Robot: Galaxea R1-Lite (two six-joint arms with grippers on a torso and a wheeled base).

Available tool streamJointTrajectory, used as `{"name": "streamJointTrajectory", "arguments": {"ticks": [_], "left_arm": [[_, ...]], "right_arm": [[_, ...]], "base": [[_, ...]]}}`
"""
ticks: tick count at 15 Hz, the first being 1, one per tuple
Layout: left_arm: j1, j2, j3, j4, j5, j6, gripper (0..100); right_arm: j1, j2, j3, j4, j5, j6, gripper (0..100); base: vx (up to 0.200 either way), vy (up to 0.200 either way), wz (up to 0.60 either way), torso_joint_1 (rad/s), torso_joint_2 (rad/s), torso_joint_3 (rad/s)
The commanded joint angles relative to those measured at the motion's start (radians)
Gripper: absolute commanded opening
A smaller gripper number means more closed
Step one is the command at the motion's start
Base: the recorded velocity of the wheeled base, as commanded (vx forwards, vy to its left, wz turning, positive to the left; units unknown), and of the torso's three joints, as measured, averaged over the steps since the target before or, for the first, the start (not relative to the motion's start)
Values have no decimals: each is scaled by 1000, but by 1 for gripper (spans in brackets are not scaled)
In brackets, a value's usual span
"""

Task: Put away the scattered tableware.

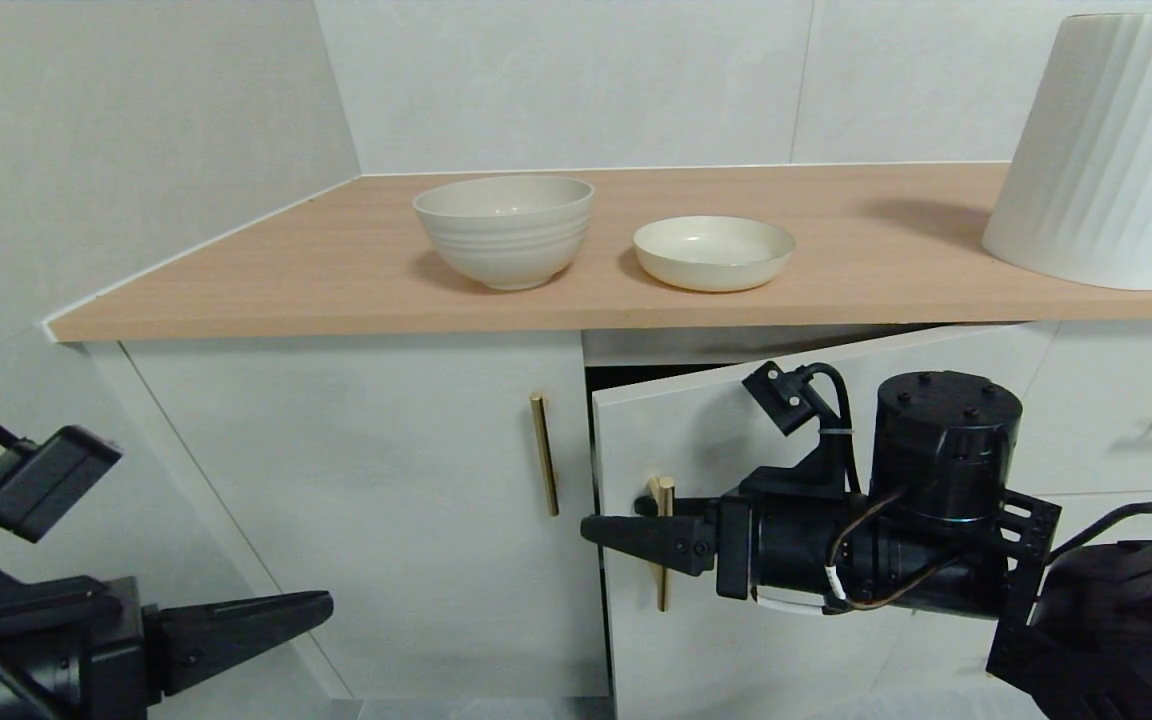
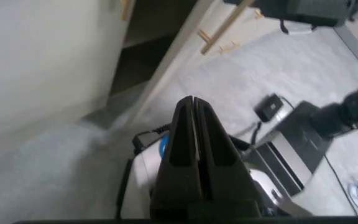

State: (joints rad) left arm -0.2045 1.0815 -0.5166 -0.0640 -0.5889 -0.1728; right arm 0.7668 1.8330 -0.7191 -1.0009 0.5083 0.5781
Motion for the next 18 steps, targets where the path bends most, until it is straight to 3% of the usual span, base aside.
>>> {"name": "streamJointTrajectory", "arguments": {"ticks": [1,3,4,5,7,9,10,12,14,16,18], "left_arm": [[-21,54,-13,-3,1,4,0],[-35,138,4,-77,8,84,0],[-73,153,7,-134,24,84,0],[-110,169,-10,-157,34,61,0],[-199,287,-123,-174,32,-24,0],[-222,388,-168,-209,34,-45,0],[-225,495,-155,-330,34,-47,0],[-240,600,-125,-464,35,-76,0],[-266,721,-42,-754,70,-132,0],[-276,787,-17,-898,132,-139,0],[-289,819,-19,-938,169,-139,0]], "right_arm": [[2,2,1,-1,1,0,100],[2,0,9,-4,1,0,100],[2,-1,14,-4,1,-1,100],[2,-3,15,-4,1,-1,100],[2,-11,23,-4,1,0,100],[2,-15,35,-5,1,-1,100],[3,-24,37,-4,1,-1,100],[2,-24,40,-5,1,0,100],[3,-23,43,-5,1,0,100],[3,-23,44,-5,1,0,100],[3,-23,44,-5,1,2,100]], "base": [[0,0,0,0,0,0],[0,0,0,0,0,0],[0,0,0,0,0,0],[0,0,0,0,0,0],[0,0,0,0,0,0],[0,0,0,0,0,0],[0,0,0,0,0,0],[0,0,0,0,0,0],[0,0,0,0,0,0],[0,0,0,0,0,0],[0,0,0,0,0,0]]}}
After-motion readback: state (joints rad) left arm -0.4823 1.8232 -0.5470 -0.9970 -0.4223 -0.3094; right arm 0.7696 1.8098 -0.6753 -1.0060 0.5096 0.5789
